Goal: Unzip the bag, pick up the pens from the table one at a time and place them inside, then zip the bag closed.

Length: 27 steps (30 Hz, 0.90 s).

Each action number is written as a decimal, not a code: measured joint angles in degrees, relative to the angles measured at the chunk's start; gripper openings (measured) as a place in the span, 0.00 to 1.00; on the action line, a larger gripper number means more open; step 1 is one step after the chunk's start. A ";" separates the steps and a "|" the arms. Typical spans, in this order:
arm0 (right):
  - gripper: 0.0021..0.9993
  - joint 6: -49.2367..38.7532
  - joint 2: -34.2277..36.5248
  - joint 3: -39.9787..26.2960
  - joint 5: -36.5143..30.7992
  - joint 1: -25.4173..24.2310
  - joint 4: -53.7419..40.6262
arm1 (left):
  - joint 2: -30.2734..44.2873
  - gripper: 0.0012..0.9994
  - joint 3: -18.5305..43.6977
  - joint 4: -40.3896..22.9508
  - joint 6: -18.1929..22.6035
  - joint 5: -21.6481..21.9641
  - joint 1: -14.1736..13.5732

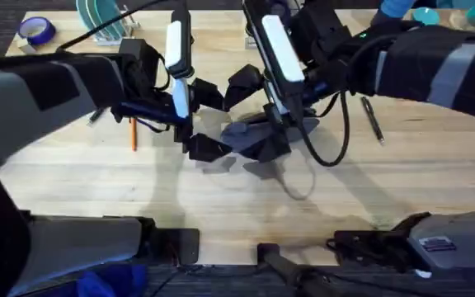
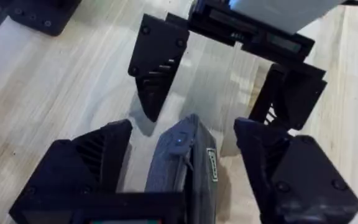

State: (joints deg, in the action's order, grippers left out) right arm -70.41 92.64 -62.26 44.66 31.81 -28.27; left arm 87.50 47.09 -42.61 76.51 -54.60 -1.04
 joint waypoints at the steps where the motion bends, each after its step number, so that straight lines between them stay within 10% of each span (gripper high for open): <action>1: 1.00 0.17 0.01 0.00 0.00 0.00 0.00 | 0.00 0.99 0.00 0.00 -0.03 -0.10 0.01; 14: 1.00 9.56 -8.31 0.00 -6.49 -0.66 -2.28 | -3.44 1.00 6.34 -18.33 -0.38 3.24 5.01; 27: 1.00 16.17 -18.34 -11.62 -17.35 -1.66 -35.34 | -26.91 1.00 18.69 -42.46 -5.82 11.35 5.16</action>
State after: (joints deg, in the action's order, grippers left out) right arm -54.24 74.30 -73.88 27.32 30.15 -63.61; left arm 60.59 65.78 -85.07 70.69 -43.25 4.12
